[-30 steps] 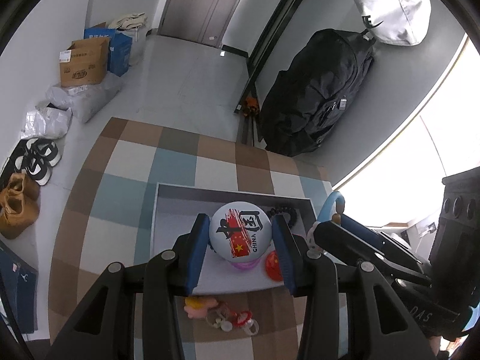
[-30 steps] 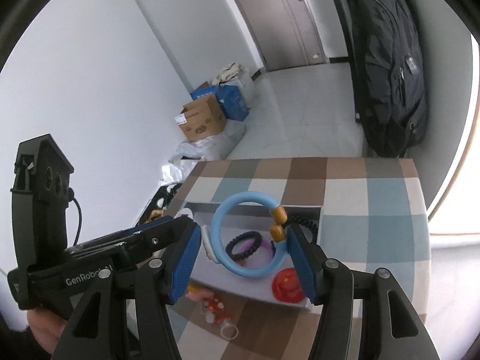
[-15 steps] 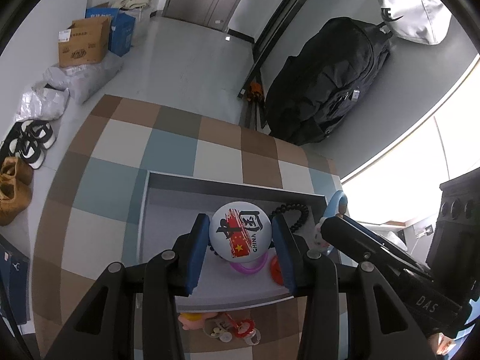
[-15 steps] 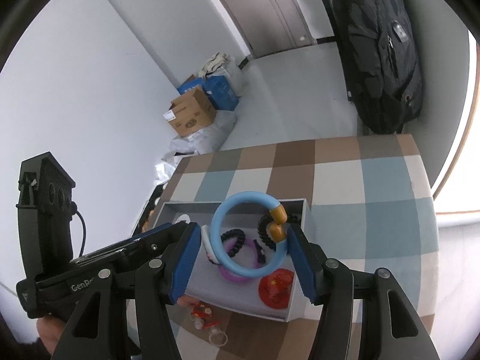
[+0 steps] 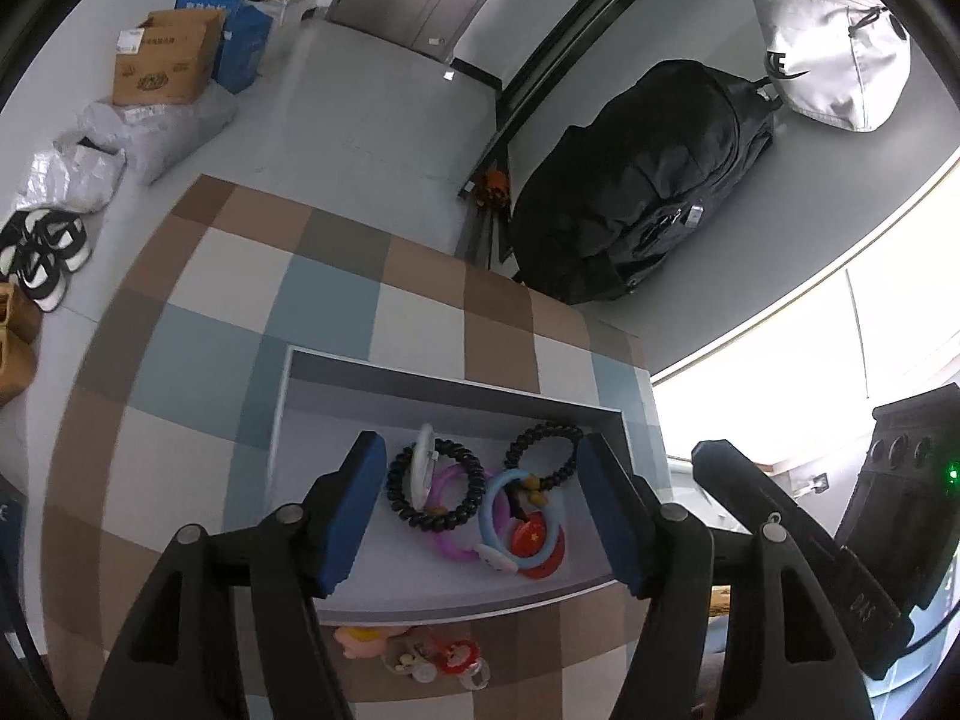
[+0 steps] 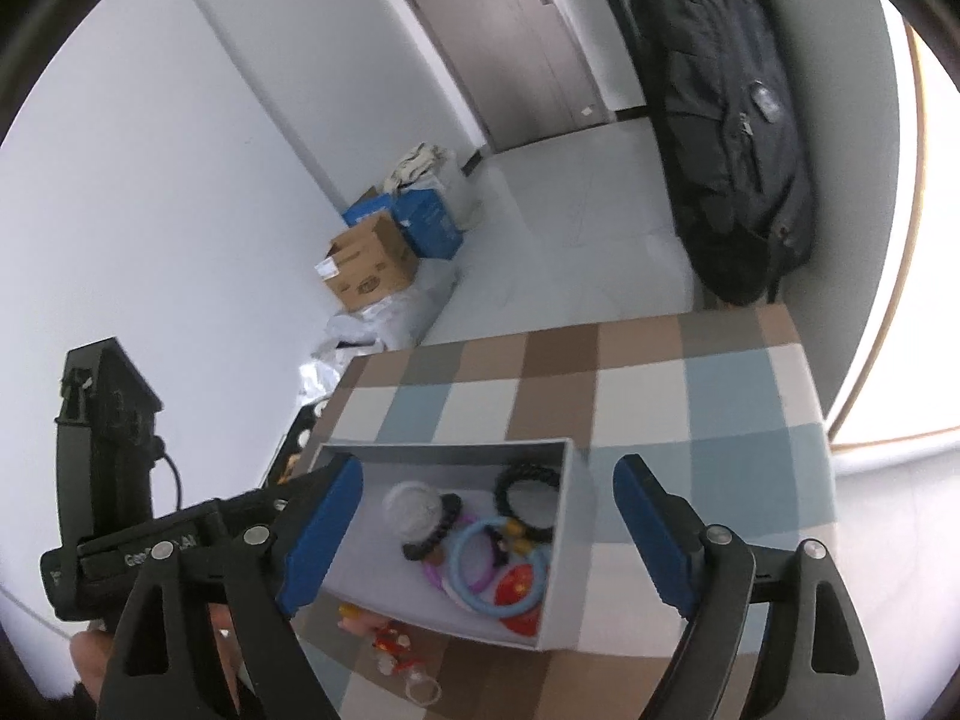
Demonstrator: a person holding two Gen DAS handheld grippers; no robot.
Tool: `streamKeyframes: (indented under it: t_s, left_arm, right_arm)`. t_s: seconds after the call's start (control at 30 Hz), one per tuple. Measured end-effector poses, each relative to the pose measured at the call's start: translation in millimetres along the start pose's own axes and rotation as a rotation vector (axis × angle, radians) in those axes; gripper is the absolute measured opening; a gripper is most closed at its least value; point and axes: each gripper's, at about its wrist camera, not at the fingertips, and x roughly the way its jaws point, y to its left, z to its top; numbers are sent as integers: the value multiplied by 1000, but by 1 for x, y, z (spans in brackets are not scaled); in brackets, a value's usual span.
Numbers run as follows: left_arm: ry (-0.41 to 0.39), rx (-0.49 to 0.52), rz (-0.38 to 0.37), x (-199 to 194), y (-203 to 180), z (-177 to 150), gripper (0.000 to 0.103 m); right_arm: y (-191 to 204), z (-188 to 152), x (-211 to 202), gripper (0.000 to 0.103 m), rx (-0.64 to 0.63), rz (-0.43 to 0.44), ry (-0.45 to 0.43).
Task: Organize jewelry
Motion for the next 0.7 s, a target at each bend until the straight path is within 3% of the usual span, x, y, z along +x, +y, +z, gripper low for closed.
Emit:
streamKeyframes:
  t_s: [0.5, 0.7]
  left_arm:
    - [-70, 66, 106, -26, 1, -17, 62]
    - [-81, 101, 133, -34, 2, -33, 62]
  right_arm:
    - [15, -14, -23, 103, -92, -12, -41]
    - [24, -24, -29, 103, -140, -4, -36]
